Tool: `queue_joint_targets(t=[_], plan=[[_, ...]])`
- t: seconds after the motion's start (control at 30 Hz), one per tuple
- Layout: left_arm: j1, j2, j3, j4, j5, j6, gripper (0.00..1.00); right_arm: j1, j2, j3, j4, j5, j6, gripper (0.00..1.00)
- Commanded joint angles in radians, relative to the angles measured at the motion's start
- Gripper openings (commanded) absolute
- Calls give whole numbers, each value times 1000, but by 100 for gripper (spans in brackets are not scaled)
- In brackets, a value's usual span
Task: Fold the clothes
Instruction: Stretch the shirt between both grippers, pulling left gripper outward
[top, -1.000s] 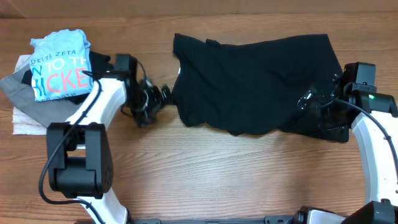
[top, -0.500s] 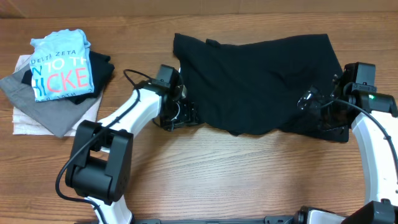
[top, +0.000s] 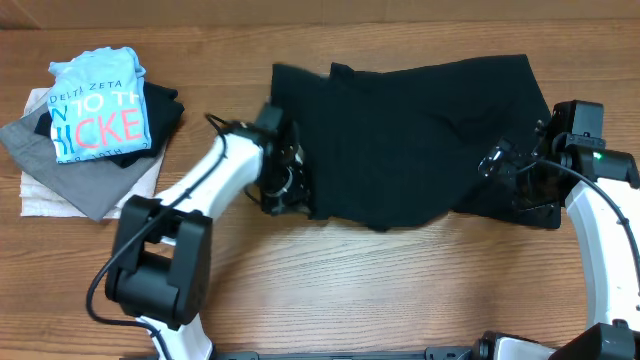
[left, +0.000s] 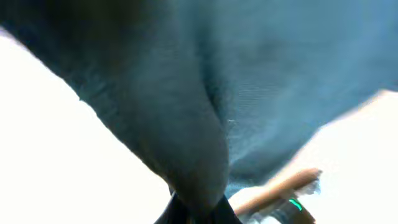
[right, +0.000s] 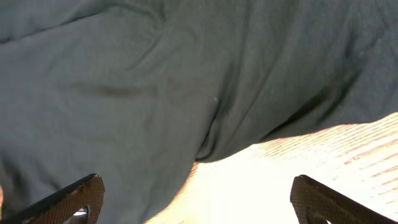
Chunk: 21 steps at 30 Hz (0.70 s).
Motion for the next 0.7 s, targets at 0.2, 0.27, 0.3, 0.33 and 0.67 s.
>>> queue_joint_targets(t=[0.2, 0.27, 0.3, 0.33, 0.67], plan=[[175, -72, 245, 180, -306, 74, 72, -2, -5, 12, 3, 18, -3, 100], [172, -48, 244, 188, -306, 76, 87, -2, -5, 12, 1, 18, -3, 100], [167, -34, 244, 175, -305, 76, 91, -2, -5, 12, 0, 18, -3, 100], [164, -23, 244, 158, -305, 77, 91, -2, -5, 12, 0, 18, -3, 100], [74, 9, 208, -17, -323, 104, 68, -2, -4, 12, 3, 18, -3, 100]])
